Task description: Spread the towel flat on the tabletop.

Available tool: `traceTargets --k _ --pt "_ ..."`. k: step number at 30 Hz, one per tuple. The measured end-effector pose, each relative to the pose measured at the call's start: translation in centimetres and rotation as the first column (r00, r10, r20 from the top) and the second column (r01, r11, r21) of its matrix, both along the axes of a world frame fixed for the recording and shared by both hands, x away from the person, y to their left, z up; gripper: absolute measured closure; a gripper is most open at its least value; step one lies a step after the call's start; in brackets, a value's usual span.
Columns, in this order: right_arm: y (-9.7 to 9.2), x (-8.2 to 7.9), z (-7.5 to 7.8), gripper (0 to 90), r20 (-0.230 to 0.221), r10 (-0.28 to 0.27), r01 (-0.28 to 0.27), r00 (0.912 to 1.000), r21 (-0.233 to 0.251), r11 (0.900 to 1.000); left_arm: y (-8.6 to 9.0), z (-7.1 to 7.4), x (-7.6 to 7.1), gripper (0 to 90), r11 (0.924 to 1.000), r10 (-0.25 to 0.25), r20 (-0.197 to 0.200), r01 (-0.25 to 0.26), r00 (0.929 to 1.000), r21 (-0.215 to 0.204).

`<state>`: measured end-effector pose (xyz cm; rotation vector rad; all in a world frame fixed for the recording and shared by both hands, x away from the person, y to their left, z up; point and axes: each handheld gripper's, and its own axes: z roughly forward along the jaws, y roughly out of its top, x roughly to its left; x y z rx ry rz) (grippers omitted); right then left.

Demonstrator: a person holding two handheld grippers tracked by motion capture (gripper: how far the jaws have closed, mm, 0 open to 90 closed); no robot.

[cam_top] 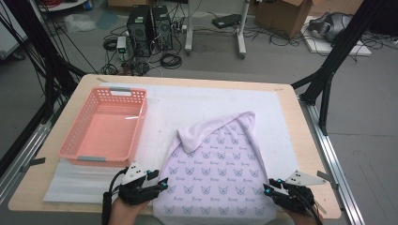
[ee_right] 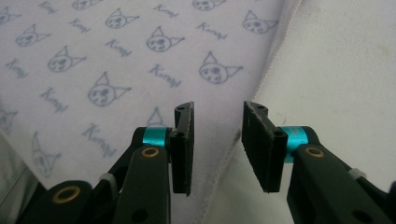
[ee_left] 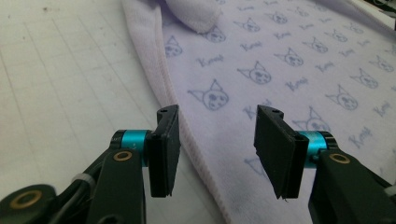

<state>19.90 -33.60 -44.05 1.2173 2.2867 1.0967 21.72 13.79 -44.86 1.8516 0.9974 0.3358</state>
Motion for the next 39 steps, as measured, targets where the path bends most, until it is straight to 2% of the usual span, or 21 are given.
traceTargets --k 4,7,9,15,17,19,20,22,23,24,30,39 --pt "-0.2 0.8 0.3 59.0 0.023 -0.019 0.02 0.9996 -0.003 0.9998 -0.4 0.4 1.1 50.5 0.9999 -0.003 0.03 0.004 0.9996 -0.01" --pt "-0.7 1.6 0.5 57.5 0.037 -0.053 0.052 0.9979 0.018 0.9985 -1.0 0.4 2.4 48.7 0.9998 -0.009 0.021 0.01 0.9997 -0.016" --pt "-0.9 2.3 0.4 57.3 0.033 -0.065 0.064 0.9973 0.025 0.9976 -1.5 0.3 3.4 48.1 0.9998 -0.017 0.019 0.017 0.9997 -0.004" --pt "-0.6 4.6 -0.7 58.0 0.004 -0.066 0.066 0.9978 0.008 0.9978 -2.7 0.0 5.7 47.5 0.9992 -0.024 -0.011 0.025 0.9996 0.031" --pt "-0.3 5.3 -0.9 59.5 -0.007 -0.061 0.061 0.9981 0.011 0.9981 -2.9 -0.2 6.3 47.5 0.9986 -0.005 -0.029 0.007 0.9996 0.053" --pt "-0.1 5.8 -0.9 63.5 -0.003 -0.05 0.05 0.9987 0.012 0.9987 -2.9 -0.3 6.8 50.7 0.9978 0.019 -0.063 -0.014 0.9978 0.065" --pt "0.0 6.0 -0.9 67.7 -0.006 -0.048 0.048 0.9988 0.002 0.9988 -2.9 -0.3 6.9 56.7 0.9968 0.04 -0.06 -0.035 0.9974 0.072" --pt "-0.1 6.2 -0.8 82.6 -0.01 -0.034 0.034 0.9994 0.001 0.9994 -2.7 -0.3 6.9 72.8 0.9932 0.054 -0.049 -0.049 0.9973 0.105" --pt "-0.1 6.3 -0.8 86.4 -0.013 -0.021 0.021 0.9997 0.001 0.9998 -2.5 -0.3 7.0 81.4 0.9926 0.055 -0.048 -0.049 0.9974 0.111" --pt "-0.1 6.3 -0.7 86.7 -0.02 -0.023 0.023 0.9995 -0.002 0.9997 -2.4 -0.3 7.0 84.2 0.9936 0.055 -0.054 -0.049 0.997 0.102" --pt "-0.9 5.3 -0.5 86.9 -0.039 -0.033 0.033 0.9987 -0.008 0.9994 -1.5 -0.3 6.4 85.5 0.9957 0.056 -0.062 -0.052 0.9964 0.077" --pt "-1.9 4.1 -0.1 86.2 -0.074 -0.024 0.023 0.997 -0.013 0.9997 0.0 -0.4 5.3 85.7 0.9984 0.042 -0.097 -0.038 0.9944 0.042"
